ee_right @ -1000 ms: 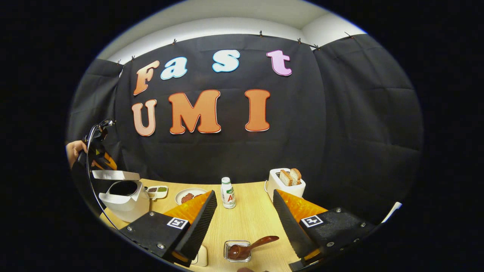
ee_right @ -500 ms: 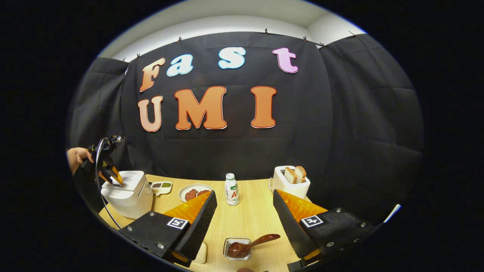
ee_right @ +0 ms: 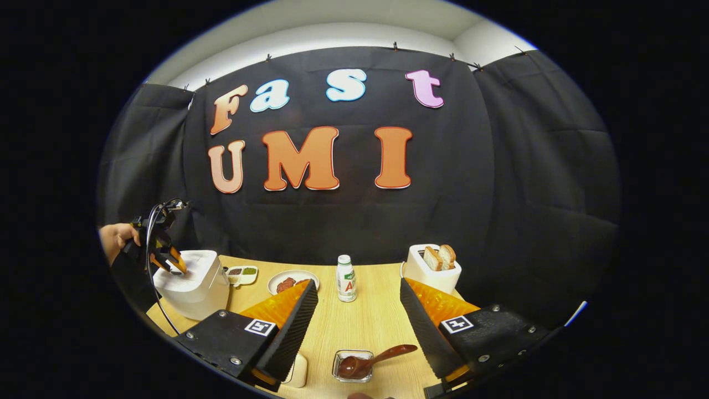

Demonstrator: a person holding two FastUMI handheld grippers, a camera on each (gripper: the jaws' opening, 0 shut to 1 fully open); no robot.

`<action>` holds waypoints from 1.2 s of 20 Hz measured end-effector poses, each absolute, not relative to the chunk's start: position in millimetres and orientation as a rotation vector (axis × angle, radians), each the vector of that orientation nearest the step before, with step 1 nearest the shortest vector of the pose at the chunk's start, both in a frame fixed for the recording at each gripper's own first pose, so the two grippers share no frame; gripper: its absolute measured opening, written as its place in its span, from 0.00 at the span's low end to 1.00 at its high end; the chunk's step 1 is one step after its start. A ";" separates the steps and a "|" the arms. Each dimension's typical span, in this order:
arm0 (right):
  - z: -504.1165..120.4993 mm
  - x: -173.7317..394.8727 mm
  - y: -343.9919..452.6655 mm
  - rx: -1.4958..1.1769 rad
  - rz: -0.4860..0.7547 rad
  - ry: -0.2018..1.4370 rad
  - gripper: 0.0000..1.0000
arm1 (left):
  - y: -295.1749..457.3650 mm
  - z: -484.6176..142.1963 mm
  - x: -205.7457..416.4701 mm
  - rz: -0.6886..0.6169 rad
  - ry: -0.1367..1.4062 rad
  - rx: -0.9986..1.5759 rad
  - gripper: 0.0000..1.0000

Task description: Close the left gripper, press the button to open the rice cooker; take a wooden spoon from the chopstick holder with the right hand, scoop a spoonful of rice and pour it into the rice cooker, then put the wooden spoon back into the chopstick holder.

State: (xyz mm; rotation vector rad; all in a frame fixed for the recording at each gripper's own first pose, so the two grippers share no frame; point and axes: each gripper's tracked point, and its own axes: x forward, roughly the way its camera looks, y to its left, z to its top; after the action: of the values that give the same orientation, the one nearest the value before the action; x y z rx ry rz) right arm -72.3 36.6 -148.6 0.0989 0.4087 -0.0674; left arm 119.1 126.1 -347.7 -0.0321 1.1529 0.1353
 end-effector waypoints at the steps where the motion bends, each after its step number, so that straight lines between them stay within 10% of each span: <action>1: -143.3 -67.9 39.6 0.098 -0.059 0.398 0.93 | 124.4 -336.4 124.0 0.116 1.096 -0.033 1.00; 15: -38.6 -5.9 110.4 0.034 0.049 0.151 0.98 | 79.8 -89.9 88.6 -0.034 0.301 -0.011 0.99; 24: -17.2 -2.9 147.9 0.125 0.118 0.076 0.93 | 57.3 -61.1 31.9 -0.057 0.053 0.048 0.99</action>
State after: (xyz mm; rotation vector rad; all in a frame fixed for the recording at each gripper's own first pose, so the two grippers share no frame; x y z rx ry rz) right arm -2.9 147.9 -17.2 0.1251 0.0757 0.1177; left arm 31.9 57.3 -61.1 0.0476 0.0533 -0.0568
